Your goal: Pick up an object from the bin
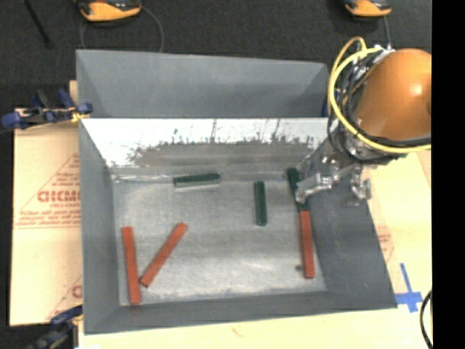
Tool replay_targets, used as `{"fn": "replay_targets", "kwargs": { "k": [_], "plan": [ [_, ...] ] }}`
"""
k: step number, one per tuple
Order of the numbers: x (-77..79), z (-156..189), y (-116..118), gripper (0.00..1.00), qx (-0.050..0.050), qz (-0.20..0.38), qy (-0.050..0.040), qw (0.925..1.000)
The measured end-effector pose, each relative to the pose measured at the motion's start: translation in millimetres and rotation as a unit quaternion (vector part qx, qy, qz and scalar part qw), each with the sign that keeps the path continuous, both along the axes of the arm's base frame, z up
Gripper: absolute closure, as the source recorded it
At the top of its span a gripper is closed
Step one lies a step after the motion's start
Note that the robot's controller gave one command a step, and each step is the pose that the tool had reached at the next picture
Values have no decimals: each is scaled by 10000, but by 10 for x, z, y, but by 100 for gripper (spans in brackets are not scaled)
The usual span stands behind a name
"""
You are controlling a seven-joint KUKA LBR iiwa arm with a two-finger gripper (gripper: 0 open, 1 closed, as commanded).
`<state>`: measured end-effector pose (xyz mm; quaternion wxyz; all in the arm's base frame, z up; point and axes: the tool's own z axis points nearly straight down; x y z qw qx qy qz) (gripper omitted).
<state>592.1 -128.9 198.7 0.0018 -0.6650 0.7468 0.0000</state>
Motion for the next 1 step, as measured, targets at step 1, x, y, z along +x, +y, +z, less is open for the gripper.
{"fn": "replay_targets", "kwargs": {
  "k": [1],
  "plan": [
    [-497,-922,537,0,7,1274,21,9919]
  ]
}}
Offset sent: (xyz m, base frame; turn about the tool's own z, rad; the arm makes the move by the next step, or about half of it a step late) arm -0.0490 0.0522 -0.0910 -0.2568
